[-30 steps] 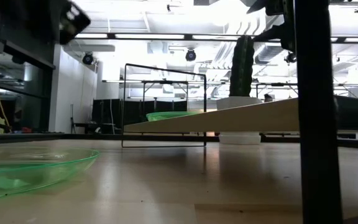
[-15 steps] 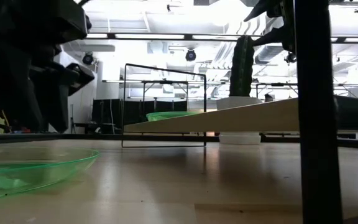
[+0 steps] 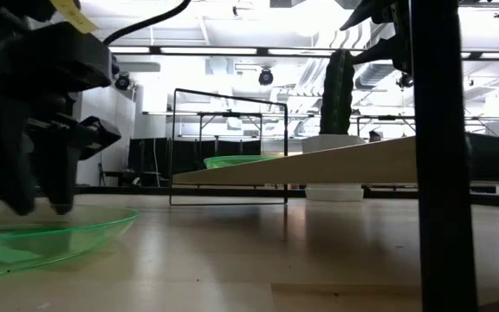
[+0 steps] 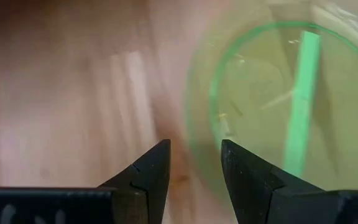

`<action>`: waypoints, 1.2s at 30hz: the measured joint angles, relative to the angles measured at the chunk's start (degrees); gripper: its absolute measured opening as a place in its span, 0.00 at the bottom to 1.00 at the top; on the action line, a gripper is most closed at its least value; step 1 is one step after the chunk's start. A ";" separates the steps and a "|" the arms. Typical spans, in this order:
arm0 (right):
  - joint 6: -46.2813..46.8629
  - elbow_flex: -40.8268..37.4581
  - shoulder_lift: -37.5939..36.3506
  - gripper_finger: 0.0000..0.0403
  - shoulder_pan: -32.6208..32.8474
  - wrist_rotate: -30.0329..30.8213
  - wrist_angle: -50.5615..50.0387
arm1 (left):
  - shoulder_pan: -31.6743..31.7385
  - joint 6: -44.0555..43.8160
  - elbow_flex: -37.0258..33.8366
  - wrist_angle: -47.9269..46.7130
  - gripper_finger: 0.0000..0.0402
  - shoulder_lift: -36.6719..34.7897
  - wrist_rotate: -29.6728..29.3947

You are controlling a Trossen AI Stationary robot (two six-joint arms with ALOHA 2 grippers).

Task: Place and stack plates onto a shelf
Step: Put the left green plate on the shelf

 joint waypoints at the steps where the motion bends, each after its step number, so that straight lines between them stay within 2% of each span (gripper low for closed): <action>1: -0.25 0.00 0.00 0.59 0.00 0.00 0.00 | 0.00 -0.23 0.00 0.02 0.33 0.00 0.67; 5: -0.58 -0.02 0.00 0.59 0.00 0.00 0.00 | -0.38 -1.37 0.00 0.17 0.33 0.00 4.24; 15: -1.19 -0.04 0.00 0.59 0.00 -0.02 -0.30 | -0.90 -4.51 0.03 1.48 0.31 1.80 4.65; 18: -1.10 -0.04 0.00 0.59 0.00 -0.02 -0.51 | -0.94 -6.37 0.09 1.43 0.24 2.03 4.10; 23: -1.16 -0.04 0.00 0.59 0.00 -0.04 -0.74 | -0.68 -9.15 0.02 1.20 0.03 1.00 5.15; 27: -1.46 -0.04 0.00 0.59 -0.02 -0.07 -0.81 | -0.13 -10.36 0.00 -0.02 0.01 -2.83 6.09; 32: -1.48 -0.06 0.00 0.59 0.00 -0.07 -0.82 | -0.20 -11.79 0.00 -0.52 0.00 -11.14 5.78; 36: -1.59 -0.04 0.00 0.59 0.00 -0.07 -0.85 | -0.20 -16.60 0.47 -0.22 0.00 -17.36 1.42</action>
